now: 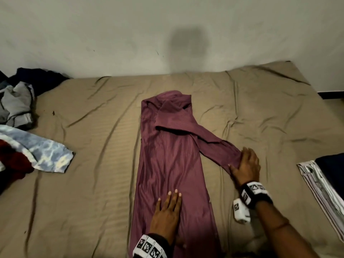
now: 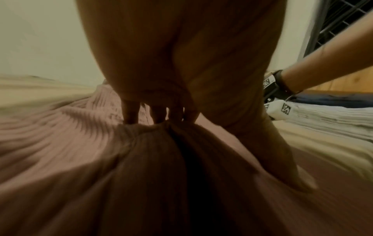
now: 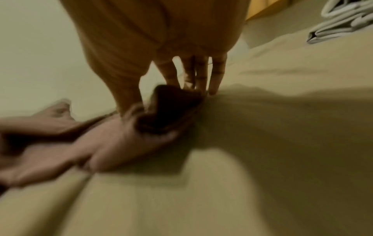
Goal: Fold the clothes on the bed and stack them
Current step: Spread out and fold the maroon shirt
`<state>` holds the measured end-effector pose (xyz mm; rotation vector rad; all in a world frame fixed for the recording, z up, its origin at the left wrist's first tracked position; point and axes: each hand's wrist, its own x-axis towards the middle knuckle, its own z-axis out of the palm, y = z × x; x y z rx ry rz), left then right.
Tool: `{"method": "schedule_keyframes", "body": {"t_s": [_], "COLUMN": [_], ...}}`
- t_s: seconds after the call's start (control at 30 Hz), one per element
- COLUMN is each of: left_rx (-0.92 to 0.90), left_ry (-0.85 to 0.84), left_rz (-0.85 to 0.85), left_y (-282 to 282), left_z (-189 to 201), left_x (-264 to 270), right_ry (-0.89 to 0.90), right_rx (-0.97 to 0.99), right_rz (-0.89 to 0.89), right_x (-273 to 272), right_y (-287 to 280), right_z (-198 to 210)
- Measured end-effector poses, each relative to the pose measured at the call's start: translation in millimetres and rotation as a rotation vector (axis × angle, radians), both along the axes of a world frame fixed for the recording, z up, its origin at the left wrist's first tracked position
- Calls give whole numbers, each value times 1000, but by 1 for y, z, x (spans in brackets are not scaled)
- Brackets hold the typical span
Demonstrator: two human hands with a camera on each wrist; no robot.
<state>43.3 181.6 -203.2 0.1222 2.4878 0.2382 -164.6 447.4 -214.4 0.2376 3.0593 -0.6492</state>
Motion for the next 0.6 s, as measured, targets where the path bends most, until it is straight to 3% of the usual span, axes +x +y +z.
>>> {"method": "schedule_keyframes", "body": {"t_s": [0.1,0.2,0.27,0.33,0.4,0.47,0.53,0.6], "left_rx": [76,252,559,1023,1369,1487,1475,1365], "left_ry": [-37,75,207,239,180,116,152,276], "left_rz": [57,287,589,922,1094,1136,1142,1202], "left_y": [-3,-5,-3,-2,-4,-11,-25,-46], "left_z": [9,36,55,71,92,115,133,140], "left_x": [-6,-23,-36,-53,-73,-90,-94,-88], "right_ry": [-367,-503,-432,-193,62,157,41,-72], "right_rx": [-70,-211,-156,-129,-185,-336,-491,-552], "right_rz": [-42,0,83,147,304,612,919,1056], "right_x": [-50,-60,-51,-34,-4,39,73,93], "right_y": [18,14,-2,-25,-60,-103,-139,-157], "right_z": [9,26,50,74,99,127,147,150]}}
